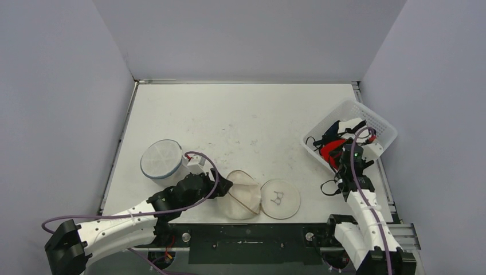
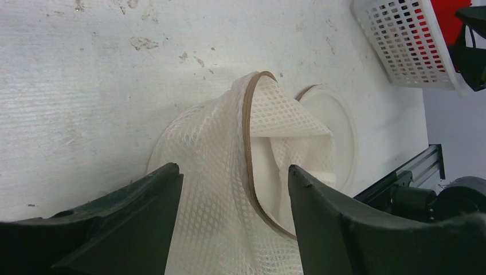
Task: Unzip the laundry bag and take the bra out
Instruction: Place the bra in the bin, then pick up the laundry bag at the center of the board.
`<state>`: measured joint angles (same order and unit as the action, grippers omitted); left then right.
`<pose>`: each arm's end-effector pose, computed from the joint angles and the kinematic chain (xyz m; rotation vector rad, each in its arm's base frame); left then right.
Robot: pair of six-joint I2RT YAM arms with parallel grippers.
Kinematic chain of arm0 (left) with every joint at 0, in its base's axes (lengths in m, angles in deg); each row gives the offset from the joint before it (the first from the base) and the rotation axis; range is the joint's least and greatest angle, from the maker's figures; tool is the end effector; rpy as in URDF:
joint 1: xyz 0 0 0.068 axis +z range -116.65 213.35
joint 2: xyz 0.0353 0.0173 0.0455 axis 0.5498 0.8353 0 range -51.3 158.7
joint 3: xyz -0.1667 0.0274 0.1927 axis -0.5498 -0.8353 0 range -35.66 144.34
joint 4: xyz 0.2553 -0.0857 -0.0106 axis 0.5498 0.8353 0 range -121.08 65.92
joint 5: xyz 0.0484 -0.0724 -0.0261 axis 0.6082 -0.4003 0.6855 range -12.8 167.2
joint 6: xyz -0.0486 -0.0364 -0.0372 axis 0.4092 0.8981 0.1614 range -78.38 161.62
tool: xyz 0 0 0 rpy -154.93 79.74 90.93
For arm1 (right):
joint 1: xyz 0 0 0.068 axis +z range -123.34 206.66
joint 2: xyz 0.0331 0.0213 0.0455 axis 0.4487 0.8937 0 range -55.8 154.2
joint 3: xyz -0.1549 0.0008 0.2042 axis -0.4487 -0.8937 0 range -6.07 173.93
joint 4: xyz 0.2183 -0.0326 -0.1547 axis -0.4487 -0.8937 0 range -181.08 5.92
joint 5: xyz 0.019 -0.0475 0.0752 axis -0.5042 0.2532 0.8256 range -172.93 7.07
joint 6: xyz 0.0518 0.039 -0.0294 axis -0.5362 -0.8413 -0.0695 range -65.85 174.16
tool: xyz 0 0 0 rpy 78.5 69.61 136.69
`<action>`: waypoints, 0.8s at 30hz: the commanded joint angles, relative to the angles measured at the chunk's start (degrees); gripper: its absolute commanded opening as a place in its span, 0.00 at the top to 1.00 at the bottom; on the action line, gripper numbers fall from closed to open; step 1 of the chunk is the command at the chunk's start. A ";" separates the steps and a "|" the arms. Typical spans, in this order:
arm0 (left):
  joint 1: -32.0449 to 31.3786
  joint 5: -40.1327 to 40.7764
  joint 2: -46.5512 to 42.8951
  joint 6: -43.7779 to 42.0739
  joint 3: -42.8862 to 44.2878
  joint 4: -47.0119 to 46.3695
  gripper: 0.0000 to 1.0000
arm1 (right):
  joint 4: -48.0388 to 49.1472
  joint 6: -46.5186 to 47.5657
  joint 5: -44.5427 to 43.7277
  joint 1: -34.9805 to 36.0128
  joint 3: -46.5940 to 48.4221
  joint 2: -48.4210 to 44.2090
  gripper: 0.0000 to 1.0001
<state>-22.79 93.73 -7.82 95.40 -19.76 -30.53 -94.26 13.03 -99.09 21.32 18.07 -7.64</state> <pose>0.1298 -0.1636 0.1578 -0.1432 2.1577 -0.8773 0.2166 -0.0366 0.1758 0.9900 1.8991 0.0588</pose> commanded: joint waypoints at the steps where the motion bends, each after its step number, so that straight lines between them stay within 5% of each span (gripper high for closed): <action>1: 0.28 0.26 -1.45 -1.42 4.78 3.67 0.33 | -0.64 0.50 -5.36 10.34 6.36 -6.70 0.32; 11: 0.36 -0.57 2.88 -4.29 12.52 12.57 0.32 | -4.38 3.16 -5.57 44.36 13.74 -4.99 0.32; 16: 0.32 -0.73 7.18 -5.67 15.46 15.50 0.41 | -12.51 -3.43 -19.28 66.30 12.02 1.28 0.31; 24: 0.23 -3.33 10.12 -5.33 12.96 10.12 0.54 | -22.06 -21.92 -27.10 71.26 1.99 -4.05 0.29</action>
<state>-22.72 92.49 1.03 90.70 -7.22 -16.50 -110.32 2.30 -118.72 92.49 23.25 -6.94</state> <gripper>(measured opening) 0.488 0.708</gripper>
